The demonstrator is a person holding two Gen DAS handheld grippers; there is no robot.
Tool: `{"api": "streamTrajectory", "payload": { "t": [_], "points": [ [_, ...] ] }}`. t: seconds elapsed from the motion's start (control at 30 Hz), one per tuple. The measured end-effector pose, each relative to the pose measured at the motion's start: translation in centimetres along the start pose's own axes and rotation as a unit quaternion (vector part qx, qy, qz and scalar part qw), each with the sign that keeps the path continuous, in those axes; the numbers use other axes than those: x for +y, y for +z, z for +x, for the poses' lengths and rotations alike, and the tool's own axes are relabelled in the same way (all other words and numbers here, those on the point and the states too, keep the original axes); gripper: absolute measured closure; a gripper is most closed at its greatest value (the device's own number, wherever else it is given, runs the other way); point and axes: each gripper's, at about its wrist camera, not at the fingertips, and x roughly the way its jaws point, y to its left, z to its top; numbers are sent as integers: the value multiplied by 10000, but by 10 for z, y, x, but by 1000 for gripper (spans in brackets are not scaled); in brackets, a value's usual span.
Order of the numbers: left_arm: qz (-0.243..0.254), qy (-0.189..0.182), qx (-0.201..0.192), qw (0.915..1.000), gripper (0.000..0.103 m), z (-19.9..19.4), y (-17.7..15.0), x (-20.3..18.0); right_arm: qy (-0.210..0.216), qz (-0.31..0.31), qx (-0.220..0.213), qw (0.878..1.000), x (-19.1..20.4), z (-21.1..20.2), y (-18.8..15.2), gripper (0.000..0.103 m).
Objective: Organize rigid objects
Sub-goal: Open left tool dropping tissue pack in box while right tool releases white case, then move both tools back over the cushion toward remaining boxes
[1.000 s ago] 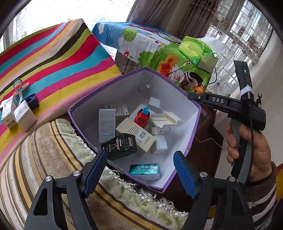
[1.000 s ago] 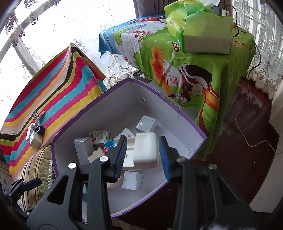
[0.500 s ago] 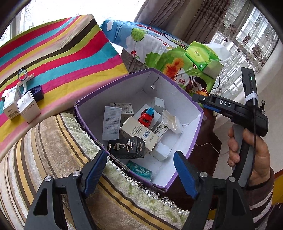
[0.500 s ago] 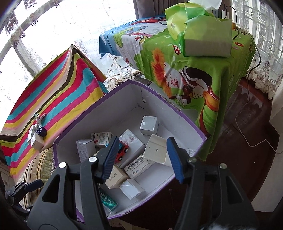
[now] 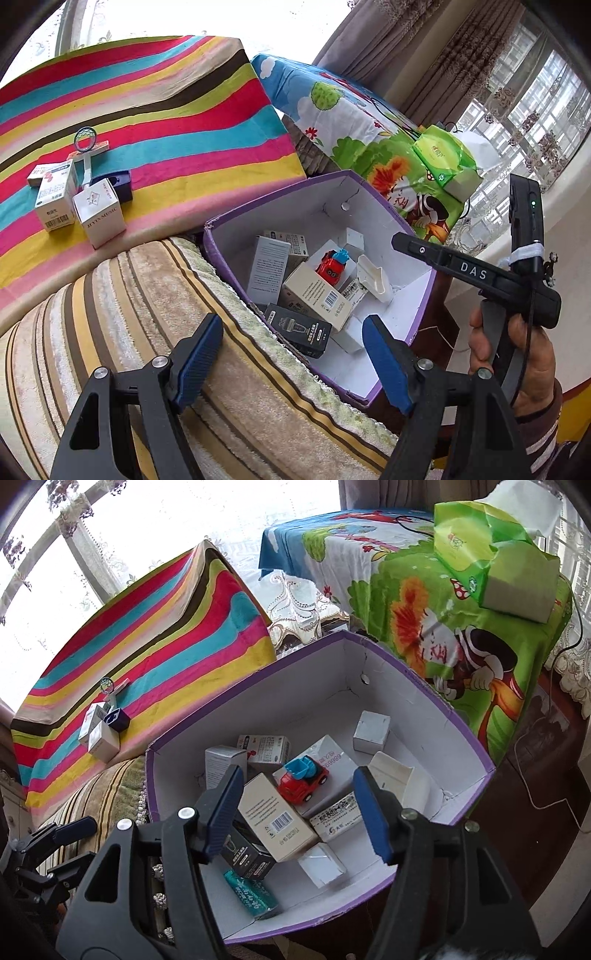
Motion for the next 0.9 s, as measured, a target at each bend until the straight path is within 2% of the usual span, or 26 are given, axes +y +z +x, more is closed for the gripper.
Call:
{"api": "streamTrajectory", "payload": {
  "t": [0.3, 0.63, 0.9],
  "points": [
    [-462, 160, -249, 9985, 24, -17, 6, 35, 219, -579, 200, 9979, 48, 10, -7, 38],
    [-982, 983, -438, 9893, 24, -33, 12, 81, 448, -1164, 389, 9914, 104, 21, -12, 38],
    [-1286, 1142, -591, 9833, 24, -49, 19, 121, 744, -1531, 512, 9841, 152, 27, -12, 38]
  ]
}}
